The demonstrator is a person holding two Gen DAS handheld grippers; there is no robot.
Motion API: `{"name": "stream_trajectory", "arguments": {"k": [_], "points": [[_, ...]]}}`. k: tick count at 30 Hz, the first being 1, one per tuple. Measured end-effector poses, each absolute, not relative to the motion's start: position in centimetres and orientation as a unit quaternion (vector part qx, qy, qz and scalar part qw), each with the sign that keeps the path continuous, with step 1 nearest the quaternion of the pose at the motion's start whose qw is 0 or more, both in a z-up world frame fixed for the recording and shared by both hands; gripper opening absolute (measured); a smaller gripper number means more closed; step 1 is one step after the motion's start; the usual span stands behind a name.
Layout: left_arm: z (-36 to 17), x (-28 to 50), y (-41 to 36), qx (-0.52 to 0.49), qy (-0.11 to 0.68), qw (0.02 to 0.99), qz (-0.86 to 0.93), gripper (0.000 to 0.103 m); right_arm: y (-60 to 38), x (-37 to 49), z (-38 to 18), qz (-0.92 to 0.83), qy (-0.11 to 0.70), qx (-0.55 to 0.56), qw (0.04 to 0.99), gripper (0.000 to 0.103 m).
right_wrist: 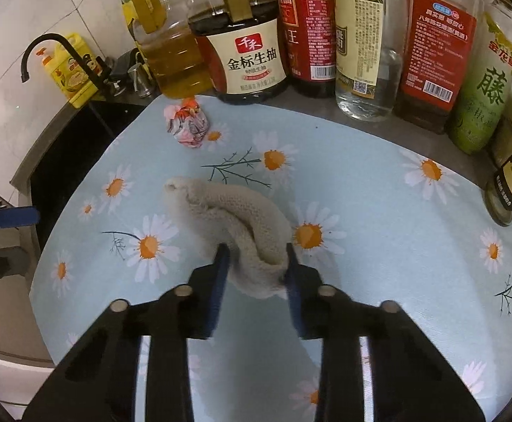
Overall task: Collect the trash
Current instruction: 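Grasp the white towel with the right gripper, then reach to the pink crumpled wrapper and grasp it with the left gripper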
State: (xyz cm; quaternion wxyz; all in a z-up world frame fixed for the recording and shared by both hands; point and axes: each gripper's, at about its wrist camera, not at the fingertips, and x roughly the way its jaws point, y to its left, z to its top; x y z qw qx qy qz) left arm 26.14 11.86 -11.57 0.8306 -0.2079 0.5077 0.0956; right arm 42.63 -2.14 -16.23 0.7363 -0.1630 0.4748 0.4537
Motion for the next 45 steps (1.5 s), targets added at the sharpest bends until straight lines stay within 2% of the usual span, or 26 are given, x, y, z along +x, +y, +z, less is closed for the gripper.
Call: {"name": "stream_trajectory", "arguments": {"k": [3,20,38,41,42,45], "points": [[-12.1,26.9,12.0,-0.210,0.512,0.828,0.093,0.079,-2.5,42.5,-16.0,0.454,0.473,-0.160,0.738,0.022],[-12.4,34.7,12.8,-0.155,0.520,0.835,0.085,0.079,-8.2,40.7,-11.1,0.441,0.454,-0.107,0.767,0.022],[-16.9,42.5,17.7,-0.110,0.539,0.830,0.094,0.079,-13.0,37.7,-11.8,0.410,0.478,-0.070,0.773,0.022],[-17.7,43.0,18.1,-0.105,0.544,0.828,0.084,0.077,-13.0,37.7,-11.9,0.407,0.480,-0.071,0.773,0.022],[-17.9,43.1,18.1,-0.100,0.545,0.828,0.081,0.068,-13.0,37.7,-11.8,0.407,0.481,-0.069,0.774,0.022],[-18.2,43.2,18.3,-0.096,0.543,0.831,0.073,0.065,-12.8,37.7,-11.9,0.406,0.483,-0.066,0.773,0.022]]}}
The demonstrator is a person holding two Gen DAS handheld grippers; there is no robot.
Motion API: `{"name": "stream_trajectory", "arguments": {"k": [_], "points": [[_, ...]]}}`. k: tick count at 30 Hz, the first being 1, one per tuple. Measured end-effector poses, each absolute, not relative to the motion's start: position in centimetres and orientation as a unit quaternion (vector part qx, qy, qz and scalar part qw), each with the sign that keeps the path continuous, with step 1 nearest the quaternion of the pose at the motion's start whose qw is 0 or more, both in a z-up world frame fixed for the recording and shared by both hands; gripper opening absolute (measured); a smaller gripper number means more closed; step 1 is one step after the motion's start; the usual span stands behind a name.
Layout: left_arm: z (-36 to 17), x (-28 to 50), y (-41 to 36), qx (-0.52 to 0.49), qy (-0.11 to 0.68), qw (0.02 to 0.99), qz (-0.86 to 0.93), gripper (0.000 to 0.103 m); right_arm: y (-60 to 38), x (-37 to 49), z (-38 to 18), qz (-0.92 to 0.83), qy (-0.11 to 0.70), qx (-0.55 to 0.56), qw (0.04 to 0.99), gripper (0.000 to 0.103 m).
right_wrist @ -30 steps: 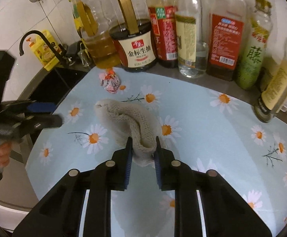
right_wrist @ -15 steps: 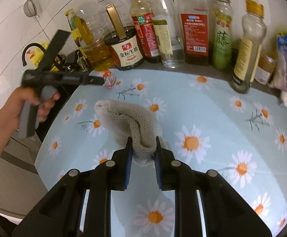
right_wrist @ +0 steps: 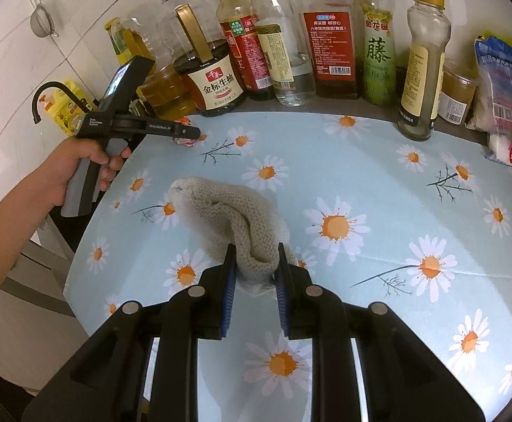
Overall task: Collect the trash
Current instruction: 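Reach to the pink crumpled wrapper and grasp it with the left gripper, then carry the wrapper and towel down over the black bin with both grippers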
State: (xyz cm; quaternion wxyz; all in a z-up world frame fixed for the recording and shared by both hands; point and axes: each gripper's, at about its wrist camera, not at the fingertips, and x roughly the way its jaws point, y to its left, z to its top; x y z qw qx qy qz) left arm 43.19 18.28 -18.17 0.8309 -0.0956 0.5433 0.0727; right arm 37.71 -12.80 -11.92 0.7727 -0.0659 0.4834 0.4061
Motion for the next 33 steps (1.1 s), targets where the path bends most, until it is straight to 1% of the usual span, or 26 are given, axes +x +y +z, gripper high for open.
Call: {"name": "stream_trajectory", "arguments": {"k": [3,5,12,22,33], "points": [[-18.1,43.2,18.1,-0.082,0.539,0.836,0.069,0.060,-12.4,37.6,-12.1,0.407,0.486,-0.065,0.771,0.022],[-17.9,43.1,17.8,-0.077,0.538,0.837,0.062,0.058,-12.3,37.4,-12.1,0.408,0.486,-0.066,0.770,0.022],[-17.5,42.3,16.9,-0.073,0.536,0.839,0.053,0.056,-12.1,36.7,-11.6,0.407,0.484,-0.066,0.772,0.022],[-14.5,36.3,15.1,-0.087,0.509,0.856,0.029,0.056,-12.2,34.5,-10.8,0.390,0.484,-0.058,0.781,0.022],[-11.2,27.2,12.8,-0.099,0.483,0.870,0.000,0.056,-12.0,29.5,-9.8,0.390,0.475,-0.056,0.787,0.023]]}}
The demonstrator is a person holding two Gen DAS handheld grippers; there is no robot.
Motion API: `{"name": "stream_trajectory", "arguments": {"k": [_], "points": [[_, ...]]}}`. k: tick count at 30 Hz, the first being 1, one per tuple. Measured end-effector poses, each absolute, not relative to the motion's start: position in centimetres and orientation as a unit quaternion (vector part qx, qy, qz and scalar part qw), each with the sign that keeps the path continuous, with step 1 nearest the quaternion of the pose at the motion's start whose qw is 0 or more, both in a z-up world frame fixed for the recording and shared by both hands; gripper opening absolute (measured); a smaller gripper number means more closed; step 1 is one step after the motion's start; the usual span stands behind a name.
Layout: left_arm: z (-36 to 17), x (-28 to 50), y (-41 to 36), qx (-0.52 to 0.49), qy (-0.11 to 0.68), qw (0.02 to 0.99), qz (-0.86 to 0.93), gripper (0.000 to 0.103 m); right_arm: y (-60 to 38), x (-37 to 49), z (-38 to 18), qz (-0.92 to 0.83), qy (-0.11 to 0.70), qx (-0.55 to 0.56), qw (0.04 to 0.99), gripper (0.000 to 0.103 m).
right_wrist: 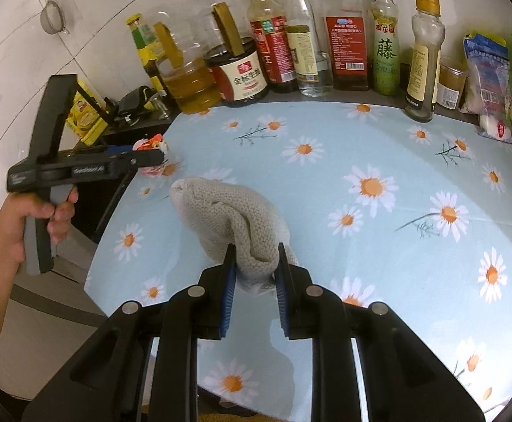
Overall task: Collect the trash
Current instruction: 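Carry the wrapper and towel down over the black bin with both grippers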
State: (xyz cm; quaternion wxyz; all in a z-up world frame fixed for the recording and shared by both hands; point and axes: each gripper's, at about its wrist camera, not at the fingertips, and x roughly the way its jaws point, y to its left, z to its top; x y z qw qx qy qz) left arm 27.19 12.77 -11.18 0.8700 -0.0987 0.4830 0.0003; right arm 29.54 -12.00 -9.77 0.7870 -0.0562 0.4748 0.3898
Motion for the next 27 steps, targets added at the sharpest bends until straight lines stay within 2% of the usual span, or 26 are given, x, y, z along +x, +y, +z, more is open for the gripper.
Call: {"name": "stream_trajectory", "arguments": {"k": [13,27], "points": [[-8.9,16.1,9.9,-0.098,0.462,0.881,-0.031,0.056,-11.8,21.4,-8.3,0.390,0.462,-0.051,0.795,0.023],[-10.2,6.1,7.1,-0.106,0.471,0.873,-0.069,0.056,-12.3,13.1,-9.6,0.369,0.481,-0.041,0.794,0.024]]}}
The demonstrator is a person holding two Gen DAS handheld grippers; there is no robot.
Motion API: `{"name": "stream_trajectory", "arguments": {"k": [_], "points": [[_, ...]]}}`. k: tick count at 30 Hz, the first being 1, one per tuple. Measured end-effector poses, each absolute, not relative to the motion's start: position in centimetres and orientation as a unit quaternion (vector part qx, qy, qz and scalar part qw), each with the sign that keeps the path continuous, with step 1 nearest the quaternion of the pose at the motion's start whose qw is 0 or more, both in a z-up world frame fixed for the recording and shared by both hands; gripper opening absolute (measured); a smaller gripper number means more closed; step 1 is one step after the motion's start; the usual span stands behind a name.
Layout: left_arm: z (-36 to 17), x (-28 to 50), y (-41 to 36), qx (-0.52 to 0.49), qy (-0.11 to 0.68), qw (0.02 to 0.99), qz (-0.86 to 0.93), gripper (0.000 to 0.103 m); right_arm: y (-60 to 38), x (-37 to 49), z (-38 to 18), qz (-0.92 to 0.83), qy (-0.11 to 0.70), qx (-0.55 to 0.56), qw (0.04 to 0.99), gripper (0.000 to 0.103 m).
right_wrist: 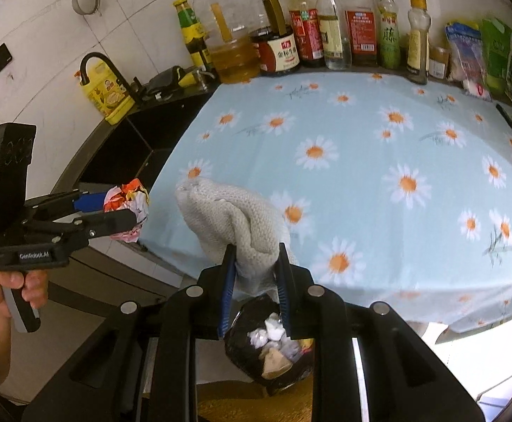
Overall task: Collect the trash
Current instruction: 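Carry the wrapper and towel down over the black bin with both grippers, then open both grippers over the black bin to drop the wrapper and towel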
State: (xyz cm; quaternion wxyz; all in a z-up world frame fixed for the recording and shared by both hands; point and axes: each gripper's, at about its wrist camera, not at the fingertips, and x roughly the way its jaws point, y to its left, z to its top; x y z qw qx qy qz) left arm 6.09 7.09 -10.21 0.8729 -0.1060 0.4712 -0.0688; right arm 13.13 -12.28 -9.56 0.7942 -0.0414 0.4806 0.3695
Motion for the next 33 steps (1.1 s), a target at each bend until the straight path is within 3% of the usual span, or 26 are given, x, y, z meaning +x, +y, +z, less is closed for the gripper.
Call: {"name": "stream_trajectory", "arguments": {"k": [13,22,33], "points": [[-14.8,2.8,4.3,-0.134,0.515,0.843,-0.083,0.056,-12.9,9.9,-13.3,0.375,0.528,-0.044,0.760,0.024],[-21.0,2.5,3.6,-0.176,0.577,0.795,-0.064,0.056,-13.7,11.2,-16.9,0.380,0.565,-0.038,0.731,0.022],[-21.8,4.1,2.8,-0.193,0.590,0.783,-0.049,0.059,-14.5,13.5,-17.2,0.393,0.581,-0.033,0.712,0.023]]}}
